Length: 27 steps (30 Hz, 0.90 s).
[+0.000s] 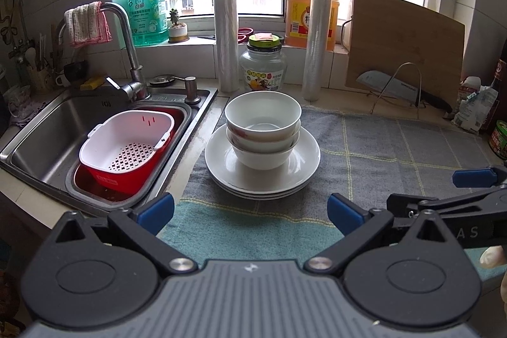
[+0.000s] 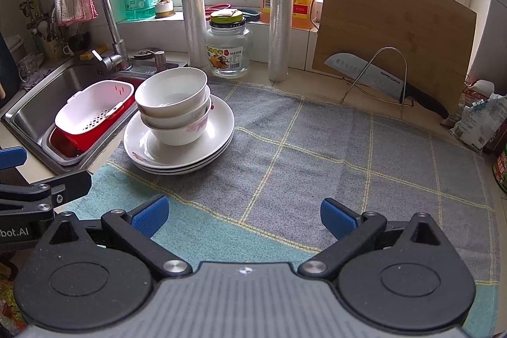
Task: Organize plates and bowls
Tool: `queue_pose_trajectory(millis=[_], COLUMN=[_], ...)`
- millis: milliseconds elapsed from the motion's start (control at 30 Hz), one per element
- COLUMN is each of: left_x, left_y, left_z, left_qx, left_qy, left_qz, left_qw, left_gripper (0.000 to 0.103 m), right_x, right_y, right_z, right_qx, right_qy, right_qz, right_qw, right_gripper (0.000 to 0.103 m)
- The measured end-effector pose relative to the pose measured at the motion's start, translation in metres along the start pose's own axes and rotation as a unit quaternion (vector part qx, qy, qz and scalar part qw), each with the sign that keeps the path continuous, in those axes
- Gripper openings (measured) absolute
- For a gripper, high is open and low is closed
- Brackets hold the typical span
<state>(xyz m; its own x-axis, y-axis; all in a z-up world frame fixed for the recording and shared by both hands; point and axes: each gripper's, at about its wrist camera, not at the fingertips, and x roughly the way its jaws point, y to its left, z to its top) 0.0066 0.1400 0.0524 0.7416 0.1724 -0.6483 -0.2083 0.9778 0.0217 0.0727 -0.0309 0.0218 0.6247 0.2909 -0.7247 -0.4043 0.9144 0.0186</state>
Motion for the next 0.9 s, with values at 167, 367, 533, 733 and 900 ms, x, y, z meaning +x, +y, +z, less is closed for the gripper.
queue_pose_trajectory(millis=[167,367,533,733,900], left_x=[-0.0003,-0.0003,-0.0002,0.0003,0.0003], left_y=[-0.0005,-0.0010,-0.0021,-0.0017,-0.0019], left_z=[0.0012,0.0032,0.0034,0.0040,0.0040], left_qx=[0.001,0.004,0.004,0.004,0.004], left_qy=[0.000,0.000,0.001,0.003,0.003], left_qz=[0.000,0.003,0.004,0.005,0.005], left_qw=[1.0000,1.0000,1.0000,1.0000,1.0000], left_gripper=[0.102,0.102,0.102,0.102,0.102], right_x=[0.0002,0.0004,0.0009,0.0015,0.0015], right_y=[-0.0009,-0.0012,-0.0016,-0.0012,-0.0012], right_z=[0.0007,0.0022,0.0025,0.0024,0.0028], right_qx=[0.002,0.003,0.003,0.005,0.005], right_qy=[0.000,0.000,0.000,0.002,0.002], right_qz=[-0.001,-0.003,-0.004,-0.007,-0.007], right_qw=[1.000,1.000,1.000,1.000,1.000], right_gripper=[0.103,0.103,0.103,0.103,0.103])
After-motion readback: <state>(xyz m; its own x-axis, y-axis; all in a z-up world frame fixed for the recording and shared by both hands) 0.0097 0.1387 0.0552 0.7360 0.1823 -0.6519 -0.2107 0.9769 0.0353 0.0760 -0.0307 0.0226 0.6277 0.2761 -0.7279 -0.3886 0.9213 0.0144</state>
